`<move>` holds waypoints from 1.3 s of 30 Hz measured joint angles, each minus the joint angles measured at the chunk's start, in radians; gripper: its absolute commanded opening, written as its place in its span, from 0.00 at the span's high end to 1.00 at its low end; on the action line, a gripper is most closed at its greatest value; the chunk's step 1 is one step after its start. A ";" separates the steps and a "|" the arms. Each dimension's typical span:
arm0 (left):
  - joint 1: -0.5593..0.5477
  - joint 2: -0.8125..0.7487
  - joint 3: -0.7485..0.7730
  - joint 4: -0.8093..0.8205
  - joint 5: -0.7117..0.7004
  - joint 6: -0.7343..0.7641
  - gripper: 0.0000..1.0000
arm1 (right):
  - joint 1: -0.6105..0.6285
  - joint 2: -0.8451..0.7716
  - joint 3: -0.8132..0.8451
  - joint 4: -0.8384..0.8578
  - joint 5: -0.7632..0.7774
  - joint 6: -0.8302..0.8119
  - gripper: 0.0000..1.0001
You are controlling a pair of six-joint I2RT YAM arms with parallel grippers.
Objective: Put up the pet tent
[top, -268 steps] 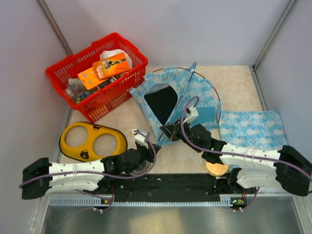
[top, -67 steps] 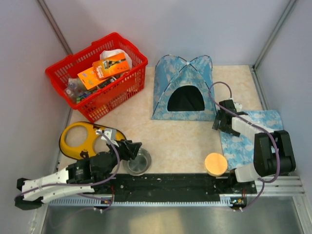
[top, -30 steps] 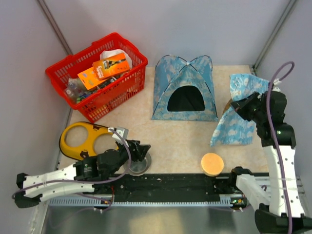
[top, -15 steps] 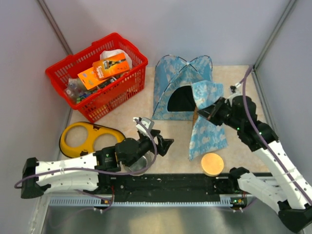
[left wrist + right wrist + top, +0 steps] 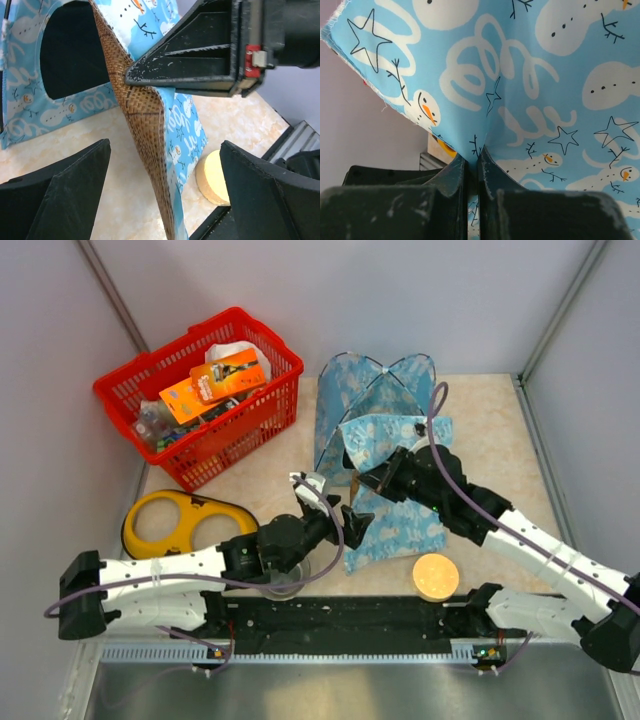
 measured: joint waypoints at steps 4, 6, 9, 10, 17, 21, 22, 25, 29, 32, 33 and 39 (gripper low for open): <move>0.048 0.041 0.000 -0.008 0.000 -0.056 0.27 | 0.037 0.045 0.000 0.045 0.004 0.006 1.00; 0.091 0.056 0.000 -0.007 0.019 -0.086 0.42 | 0.041 0.052 0.000 0.053 0.003 0.007 1.00; 0.157 0.076 0.000 0.014 0.080 -0.120 0.73 | 0.042 0.053 0.000 0.069 0.008 0.007 1.00; 0.178 0.088 0.001 0.030 0.116 -0.131 0.88 | 0.041 0.054 0.000 0.070 0.017 0.006 0.96; 0.240 0.157 0.027 -0.010 0.191 -0.143 1.00 | 0.043 0.065 0.023 -0.004 0.048 -0.073 0.25; 0.278 0.148 0.027 -0.088 0.172 -0.144 1.00 | 0.044 0.062 0.053 -0.085 0.096 -0.154 0.21; 0.288 0.142 0.027 -0.111 0.164 -0.144 1.00 | 0.043 0.056 0.054 -0.107 0.116 -0.173 0.20; 0.310 0.104 0.011 -0.166 0.133 -0.146 1.00 | 0.033 0.017 0.052 -0.182 0.187 -0.219 0.20; 0.316 0.063 -0.021 -0.209 0.095 -0.151 1.00 | -0.013 -0.077 0.000 -0.220 0.287 -0.262 0.18; 0.316 0.051 -0.051 -0.229 0.077 -0.158 1.00 | -0.079 -0.137 -0.100 -0.219 0.335 -0.294 0.18; 0.316 0.051 -0.058 -0.237 0.072 -0.159 1.00 | -0.098 -0.145 -0.139 -0.215 0.343 -0.303 0.18; 0.316 0.051 -0.066 -0.282 0.041 -0.160 1.00 | -0.211 -0.088 -0.330 -0.138 0.291 -0.337 0.18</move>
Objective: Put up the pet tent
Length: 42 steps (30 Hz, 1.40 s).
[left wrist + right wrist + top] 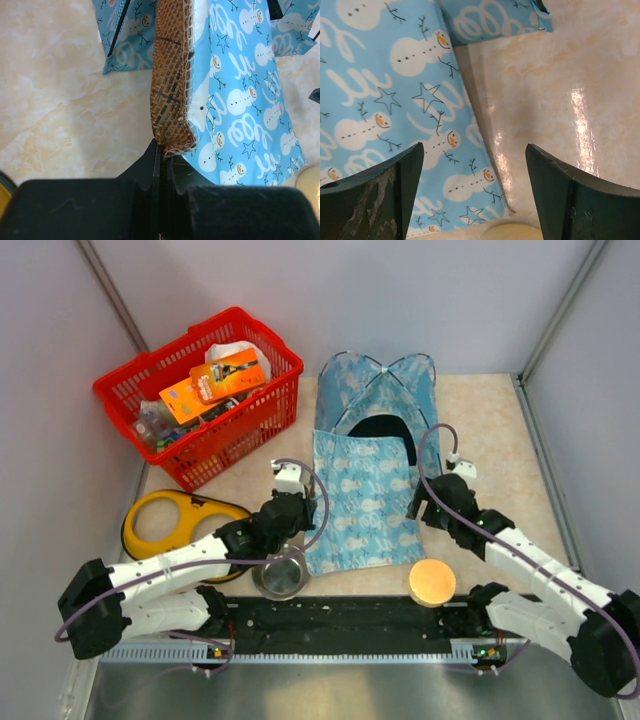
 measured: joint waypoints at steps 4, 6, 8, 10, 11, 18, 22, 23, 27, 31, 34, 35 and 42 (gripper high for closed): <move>0.000 0.000 0.000 -0.010 -0.001 0.002 1.00 | -0.060 0.085 -0.052 0.101 -0.081 -0.028 0.17; 0.000 0.002 0.000 -0.010 0.000 0.003 1.00 | -0.083 0.144 -0.056 0.160 -0.130 -0.041 0.18; 0.000 0.007 0.000 -0.010 0.001 0.005 1.00 | -0.095 0.212 -0.056 0.222 -0.169 -0.052 0.18; 0.000 0.015 0.000 -0.010 0.004 0.007 1.00 | -0.097 0.278 -0.056 0.262 -0.202 -0.058 0.19; 0.000 0.020 0.000 -0.010 0.007 0.009 1.00 | -0.097 0.306 -0.056 0.278 -0.219 -0.061 0.21; 0.001 0.060 0.008 -0.010 0.037 0.025 1.00 | -0.098 0.382 -0.064 0.401 -0.336 -0.078 0.34; 0.005 0.085 0.034 -0.010 0.050 0.029 1.00 | -0.103 0.382 -0.077 0.436 -0.422 -0.087 0.36; 0.006 0.092 0.041 -0.010 0.055 0.029 1.00 | -0.103 0.382 -0.077 0.444 -0.441 -0.088 0.35; 0.006 0.117 0.065 -0.010 0.072 0.030 1.00 | -0.104 0.368 -0.083 0.473 -0.523 -0.087 0.21; 0.006 0.135 0.075 -0.009 0.090 0.031 1.00 | -0.104 0.315 -0.104 0.515 -0.585 -0.078 0.17; 0.006 0.147 0.076 0.000 0.104 0.029 1.00 | -0.104 0.307 -0.110 0.554 -0.612 -0.072 0.19; 0.006 0.151 0.076 0.005 0.111 0.029 1.00 | -0.104 0.309 -0.110 0.566 -0.616 -0.070 0.24; 0.007 0.172 0.083 0.017 0.164 0.028 1.00 | -0.100 0.372 -0.109 0.633 -0.639 -0.042 1.00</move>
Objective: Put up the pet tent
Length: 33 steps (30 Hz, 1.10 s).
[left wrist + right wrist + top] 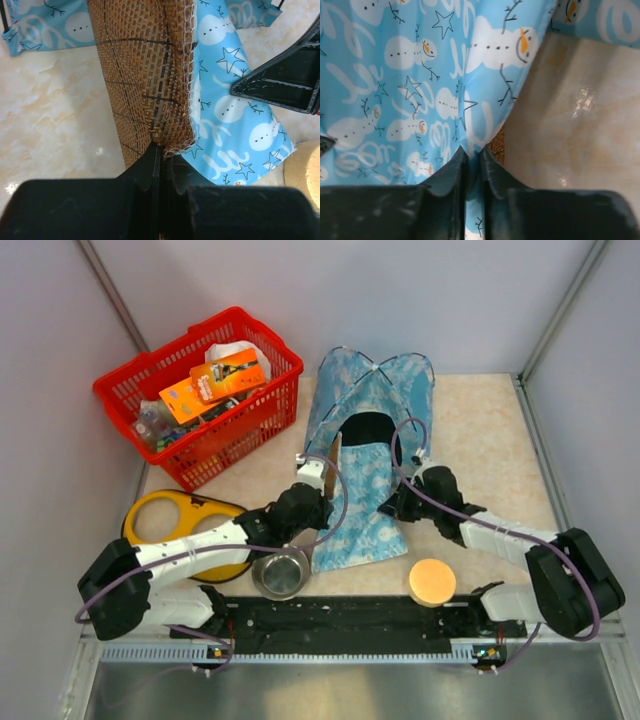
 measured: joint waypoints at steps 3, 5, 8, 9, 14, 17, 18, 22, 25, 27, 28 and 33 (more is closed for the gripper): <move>0.001 0.000 0.011 -0.001 0.031 0.001 1.00 | 0.016 -0.016 0.004 -0.025 0.017 0.010 1.00; 0.001 0.000 0.023 -0.005 0.057 0.002 1.00 | 0.024 -0.058 0.004 -0.061 0.032 0.012 1.00; 0.001 0.014 0.054 -0.018 0.096 0.002 1.00 | 0.030 -0.160 0.005 -0.117 0.037 0.018 1.00; 0.001 0.023 0.068 -0.023 0.109 0.002 1.00 | 0.031 -0.199 0.011 -0.138 0.037 0.019 1.00; 0.002 0.062 0.127 -0.031 0.135 0.000 1.00 | 0.034 -0.317 0.064 -0.180 0.028 0.019 1.00; 0.004 0.113 0.181 -0.053 0.135 -0.002 1.00 | 0.035 -0.311 0.096 -0.189 0.027 0.011 1.00; 0.006 0.137 0.205 -0.065 0.136 -0.003 1.00 | 0.036 -0.296 0.108 -0.190 0.027 0.006 1.00; 0.023 0.241 0.304 -0.122 0.141 -0.003 1.00 | 0.037 -0.216 0.150 -0.187 0.031 -0.020 1.00; 0.052 0.316 0.356 -0.149 0.172 -0.006 1.00 | 0.037 -0.165 0.180 -0.185 0.037 -0.039 1.00; 0.075 0.363 0.388 -0.167 0.193 -0.011 1.00 | 0.037 -0.137 0.199 -0.180 0.045 -0.050 1.00; 0.088 0.387 0.405 -0.174 0.204 -0.015 1.00 | 0.037 -0.126 0.206 -0.177 0.051 -0.054 1.00; 0.143 0.479 0.475 -0.206 0.277 -0.035 0.99 | 0.037 -0.078 0.213 -0.126 0.082 -0.063 1.00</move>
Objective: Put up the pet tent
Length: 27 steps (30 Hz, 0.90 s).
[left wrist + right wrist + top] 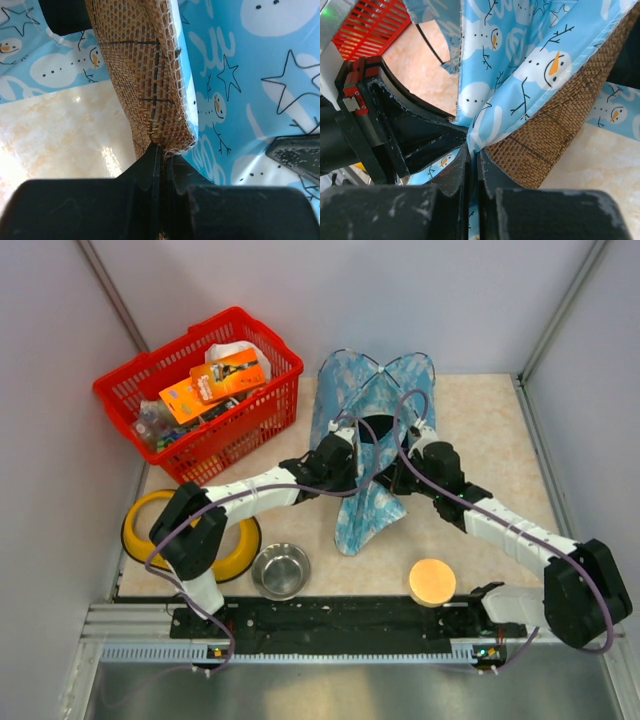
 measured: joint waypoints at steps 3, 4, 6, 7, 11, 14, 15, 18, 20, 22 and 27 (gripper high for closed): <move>0.029 0.041 0.043 -0.024 0.043 -0.010 0.98 | 0.000 0.042 0.000 0.050 0.011 0.000 1.00; 0.038 0.053 0.053 -0.028 0.053 -0.015 0.98 | 0.000 0.056 0.001 0.068 0.016 0.001 1.00; 0.054 0.068 0.064 -0.032 0.075 -0.022 0.98 | 0.000 0.084 0.007 0.092 0.026 0.000 1.00; 0.062 0.073 0.066 -0.033 0.087 -0.026 0.98 | 0.000 0.095 0.011 0.102 0.029 0.000 1.00; 0.095 0.098 0.082 -0.034 0.122 -0.047 0.95 | 0.002 0.134 0.037 0.125 0.052 0.000 1.00; 0.112 0.122 0.100 -0.034 0.131 -0.065 0.89 | 0.002 0.162 0.058 0.135 0.075 -0.001 0.99; 0.115 0.124 0.101 -0.033 0.132 -0.071 0.87 | 0.002 0.168 0.063 0.133 0.082 -0.001 0.91; 0.119 0.124 0.101 -0.034 0.131 -0.080 0.76 | 0.002 0.171 0.085 0.089 0.106 0.000 0.47; 0.118 0.123 0.096 -0.034 0.132 -0.083 0.68 | 0.002 0.159 0.105 0.038 0.129 0.009 0.31; 0.117 0.116 0.071 -0.034 0.128 -0.085 0.61 | 0.002 0.121 0.124 -0.047 0.162 0.010 0.22; 0.116 0.087 -0.020 -0.044 0.104 -0.079 0.50 | 0.001 0.002 0.147 -0.234 0.249 0.004 0.08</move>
